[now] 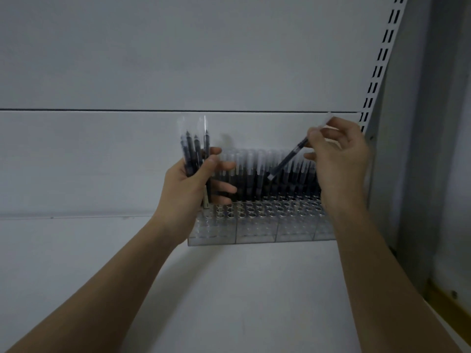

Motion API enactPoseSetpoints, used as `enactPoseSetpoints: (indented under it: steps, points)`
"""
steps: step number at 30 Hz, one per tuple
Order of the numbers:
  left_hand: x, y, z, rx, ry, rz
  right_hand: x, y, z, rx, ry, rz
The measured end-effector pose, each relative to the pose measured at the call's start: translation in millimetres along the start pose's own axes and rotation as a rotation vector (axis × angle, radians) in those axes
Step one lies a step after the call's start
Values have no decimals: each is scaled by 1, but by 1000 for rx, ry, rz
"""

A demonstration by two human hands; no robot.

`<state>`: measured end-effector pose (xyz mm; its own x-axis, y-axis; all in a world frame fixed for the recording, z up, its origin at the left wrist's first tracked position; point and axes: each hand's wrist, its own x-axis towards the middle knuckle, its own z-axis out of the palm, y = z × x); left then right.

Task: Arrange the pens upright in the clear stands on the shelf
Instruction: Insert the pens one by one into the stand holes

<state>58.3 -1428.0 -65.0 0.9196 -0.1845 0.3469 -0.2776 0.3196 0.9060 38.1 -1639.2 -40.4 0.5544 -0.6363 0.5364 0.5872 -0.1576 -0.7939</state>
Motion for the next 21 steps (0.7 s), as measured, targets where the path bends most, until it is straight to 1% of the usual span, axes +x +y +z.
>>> enactPoseSetpoints:
  steps: [3,6,10,16,18,21]
  points:
    - [0,0,-1,17,-3,24,-3,1,2,-115,-67,-69]
    - [0,0,0,20,-26,29,-5,3,3,-175,-148,-98]
    - [-2,-1,2,19,-69,19,-8,5,7,-232,-252,-107]
    - [-2,0,1,-6,-74,8,-10,11,9,-276,-312,-112]
    - [-1,0,1,-1,-75,8,-10,12,9,-310,-363,-101]
    - [-2,-1,2,5,-81,9,-11,16,8,-501,-507,-54]
